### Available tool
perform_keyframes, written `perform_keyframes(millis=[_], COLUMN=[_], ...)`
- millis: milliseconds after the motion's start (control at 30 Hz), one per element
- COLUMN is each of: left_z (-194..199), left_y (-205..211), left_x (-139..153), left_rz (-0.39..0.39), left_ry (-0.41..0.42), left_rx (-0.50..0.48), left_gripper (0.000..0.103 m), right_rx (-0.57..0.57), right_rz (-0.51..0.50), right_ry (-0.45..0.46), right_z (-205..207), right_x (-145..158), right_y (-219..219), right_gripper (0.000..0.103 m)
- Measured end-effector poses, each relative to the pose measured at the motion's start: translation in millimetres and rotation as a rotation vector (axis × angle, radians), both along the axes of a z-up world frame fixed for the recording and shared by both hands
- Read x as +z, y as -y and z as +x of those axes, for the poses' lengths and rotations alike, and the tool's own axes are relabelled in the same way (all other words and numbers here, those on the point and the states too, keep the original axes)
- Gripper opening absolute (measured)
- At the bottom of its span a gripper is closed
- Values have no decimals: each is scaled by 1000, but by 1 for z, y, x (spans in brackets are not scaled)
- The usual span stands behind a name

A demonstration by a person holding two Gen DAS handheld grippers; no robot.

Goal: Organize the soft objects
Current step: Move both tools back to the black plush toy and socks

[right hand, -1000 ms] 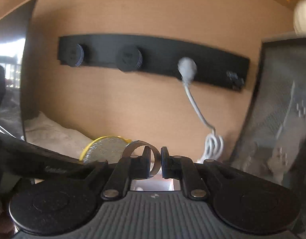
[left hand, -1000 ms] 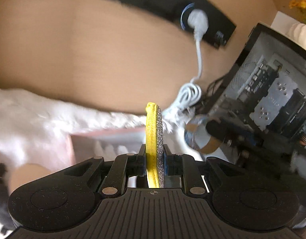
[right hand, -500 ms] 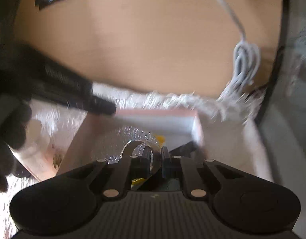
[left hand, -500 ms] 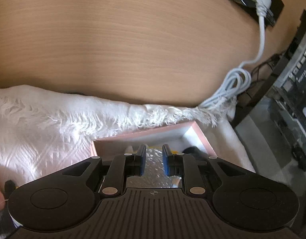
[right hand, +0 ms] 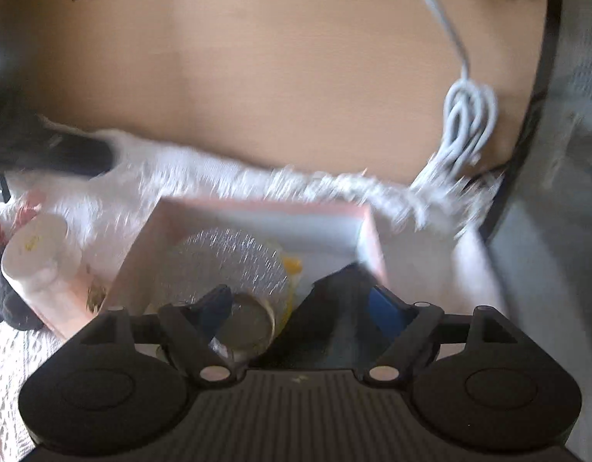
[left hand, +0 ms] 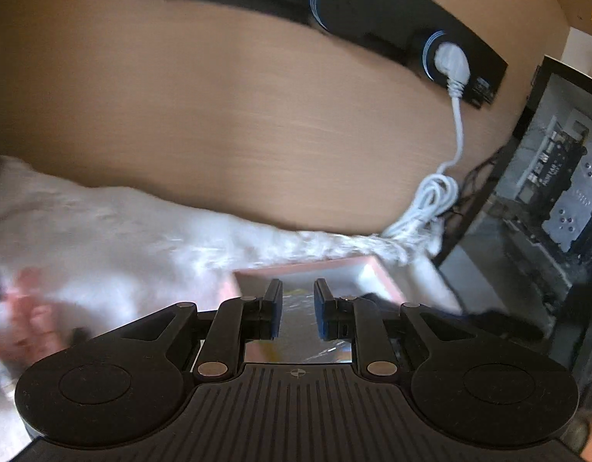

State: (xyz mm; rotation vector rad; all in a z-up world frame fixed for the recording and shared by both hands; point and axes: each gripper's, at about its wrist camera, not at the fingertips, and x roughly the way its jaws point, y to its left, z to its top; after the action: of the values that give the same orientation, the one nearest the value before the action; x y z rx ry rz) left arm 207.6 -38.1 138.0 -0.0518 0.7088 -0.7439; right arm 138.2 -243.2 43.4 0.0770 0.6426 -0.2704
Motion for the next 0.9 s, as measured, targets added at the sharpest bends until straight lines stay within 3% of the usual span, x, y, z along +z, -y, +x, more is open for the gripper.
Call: perform_keyframes(millis=[167, 367, 667, 733, 800, 900], left_z=[-30, -48, -73, -77, -80, -84], left_y=[-46, -122, -237, -261, -282, -302], left_x=[3, -20, -42, -45, -50, -58], left_rz=[34, 8, 7, 9, -5, -30], left_ry=[62, 6, -26, -36, -49, -68], left_rx=[96, 257, 484, 533, 572, 606], left_gripper=[19, 19, 19, 19, 19, 19], right_rx=[-36, 40, 281, 356, 448, 550], right_rz=[6, 63, 96, 127, 174, 85], right_ry=[-2, -20, -84, -121, -168, -201], right_z=[-8, -4, 41, 58, 74, 93], right_x=[34, 65, 83, 83, 81, 71], right_y=[-5, -45, -159, -182, -203, -241], right_gripper=[85, 87, 90, 98, 99, 99])
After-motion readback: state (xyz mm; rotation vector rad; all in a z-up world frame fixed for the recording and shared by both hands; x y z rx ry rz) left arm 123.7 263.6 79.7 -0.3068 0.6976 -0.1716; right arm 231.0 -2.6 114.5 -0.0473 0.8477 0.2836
